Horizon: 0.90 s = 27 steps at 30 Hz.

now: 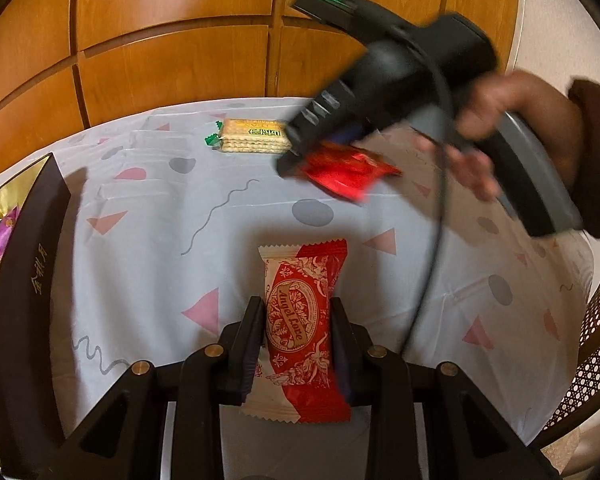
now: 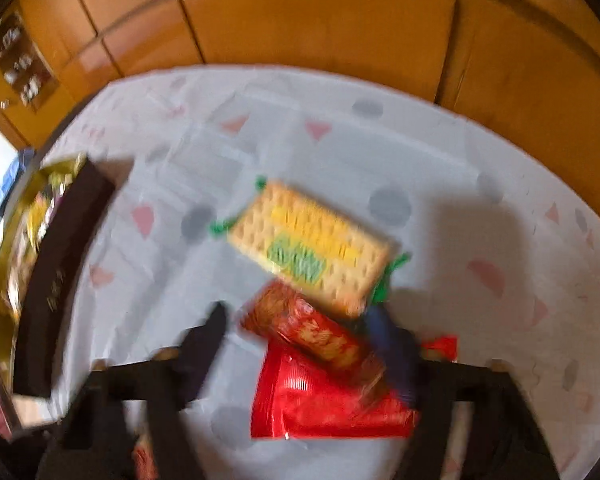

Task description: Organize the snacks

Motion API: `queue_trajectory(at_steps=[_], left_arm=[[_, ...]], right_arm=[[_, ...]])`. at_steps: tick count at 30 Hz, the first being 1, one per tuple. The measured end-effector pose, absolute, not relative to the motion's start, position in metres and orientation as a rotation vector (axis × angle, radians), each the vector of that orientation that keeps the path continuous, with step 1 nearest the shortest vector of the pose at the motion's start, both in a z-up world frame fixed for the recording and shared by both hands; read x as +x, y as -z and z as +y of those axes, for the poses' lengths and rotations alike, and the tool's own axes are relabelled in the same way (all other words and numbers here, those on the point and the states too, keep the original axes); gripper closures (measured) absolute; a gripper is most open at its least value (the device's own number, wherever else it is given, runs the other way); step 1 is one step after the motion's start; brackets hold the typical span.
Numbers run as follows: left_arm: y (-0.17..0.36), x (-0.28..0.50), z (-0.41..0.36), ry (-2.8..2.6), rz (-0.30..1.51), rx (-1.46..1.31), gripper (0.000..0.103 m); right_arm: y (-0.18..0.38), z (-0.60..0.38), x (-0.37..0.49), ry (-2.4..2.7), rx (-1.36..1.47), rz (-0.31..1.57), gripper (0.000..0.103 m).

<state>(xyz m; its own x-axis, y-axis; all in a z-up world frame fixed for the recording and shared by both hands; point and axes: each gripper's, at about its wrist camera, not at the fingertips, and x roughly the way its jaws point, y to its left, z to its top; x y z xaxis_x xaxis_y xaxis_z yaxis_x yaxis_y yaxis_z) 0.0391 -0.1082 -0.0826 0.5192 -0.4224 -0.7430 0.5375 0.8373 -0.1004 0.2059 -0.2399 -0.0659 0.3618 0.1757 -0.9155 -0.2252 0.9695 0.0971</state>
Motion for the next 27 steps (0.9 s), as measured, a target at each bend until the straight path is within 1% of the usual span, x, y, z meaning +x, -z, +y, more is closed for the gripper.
queue_trajectory(at_steps=[2,4,6,7,8,9,10,11,13,16,27], left_arm=[[0.083,0.04,-0.108,0.577,0.85,0.144,0.071],[0.083,0.041,-0.107,0.577,0.855,0.135,0.071],[0.083,0.045,-0.105,0.576,0.865,0.122,0.071],[0.084,0.046,-0.105,0.574,0.869,0.12,0.071],[0.083,0.046,-0.105,0.572,0.871,0.121,0.071],[0.083,0.046,-0.105,0.57,0.871,0.124,0.071],[0.084,0.045,-0.105,0.567,0.872,0.125,0.071],[0.084,0.045,-0.105,0.565,0.873,0.125,0.071],[0.083,0.045,-0.106,0.562,0.879,0.124,0.071],[0.084,0.046,-0.107,0.558,0.881,0.124,0.071],[0.083,0.046,-0.109,0.542,0.883,0.126,0.07]], right_arm=[[0.073,-0.242,0.194,-0.267,-0.062,1.193,0.055],[0.078,-0.248,0.178,-0.273,-0.057,1.21,0.058],[0.078,-0.256,0.165,-0.279,-0.028,1.215,0.058],[0.078,-0.261,0.159,-0.284,0.005,1.223,0.056],[0.078,-0.266,0.154,-0.293,0.035,1.23,0.046],[0.078,-0.27,0.15,-0.31,0.069,1.238,0.038],[0.079,-0.273,0.144,-0.325,0.102,1.25,0.024],[0.08,-0.275,0.14,-0.327,0.111,1.259,0.019],[0.082,-0.275,0.129,-0.327,0.088,1.268,0.018],[0.081,-0.272,0.116,-0.335,0.072,1.276,0.015],[0.068,-0.309,0.092,-0.233,0.143,1.254,0.014]])
